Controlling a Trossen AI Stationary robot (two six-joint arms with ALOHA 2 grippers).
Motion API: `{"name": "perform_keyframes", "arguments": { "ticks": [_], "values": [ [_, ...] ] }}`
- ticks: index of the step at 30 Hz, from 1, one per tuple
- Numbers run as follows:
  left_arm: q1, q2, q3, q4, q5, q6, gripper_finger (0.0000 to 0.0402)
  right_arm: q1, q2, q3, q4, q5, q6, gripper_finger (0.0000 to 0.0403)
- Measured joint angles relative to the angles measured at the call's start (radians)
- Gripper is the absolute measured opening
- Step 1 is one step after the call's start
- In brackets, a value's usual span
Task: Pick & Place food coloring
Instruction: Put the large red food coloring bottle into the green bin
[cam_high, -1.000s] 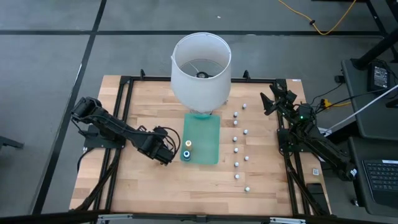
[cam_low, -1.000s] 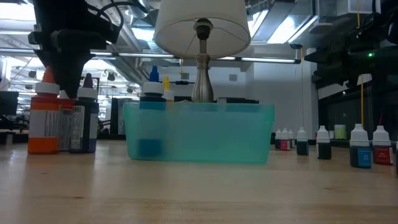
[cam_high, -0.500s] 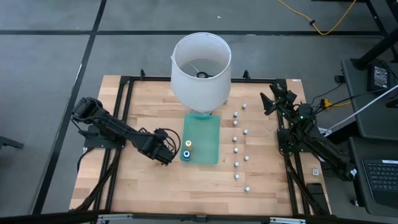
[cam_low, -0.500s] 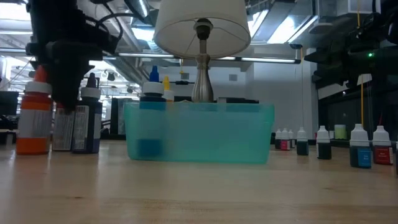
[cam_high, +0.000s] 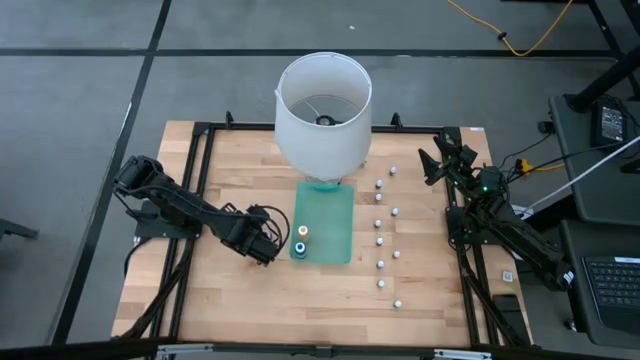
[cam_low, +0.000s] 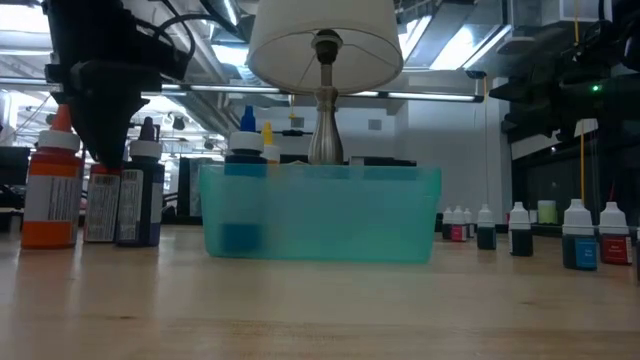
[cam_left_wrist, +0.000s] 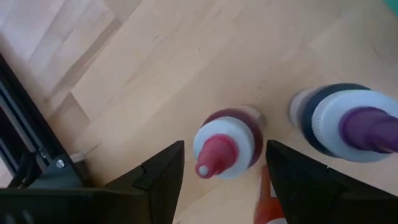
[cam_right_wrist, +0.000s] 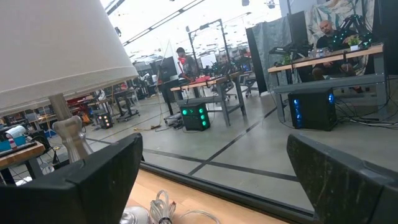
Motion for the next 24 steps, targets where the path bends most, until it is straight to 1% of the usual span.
{"name": "perform_keyframes", "arguments": {
  "ticks": [5, 10, 18, 24],
  "values": [
    [0.0, -0.033, 0.002, -0.035, -0.019, -0.024, 0.0208, 0.0, 0.0, 0.0, 0.0, 0.0, 0.0, 0.0399],
    [0.0, -0.035, 0.002, -0.028, -0.021, -0.031, 0.0198, 0.0, 0.0, 0.0, 0.0, 0.0, 0.0, 0.0399],
    [0.001, -0.03, 0.002, -0.021, -0.045, -0.005, 0.0193, 0.0, 0.0, 0.0, 0.0, 0.0, 0.0, 0.0399],
    [0.001, -0.03, -0.018, 0.007, -0.037, 0.033, 0.0182, 0.0, 0.0, 0.0, 0.0, 0.0, 0.0, 0.0399]
  ]
}}
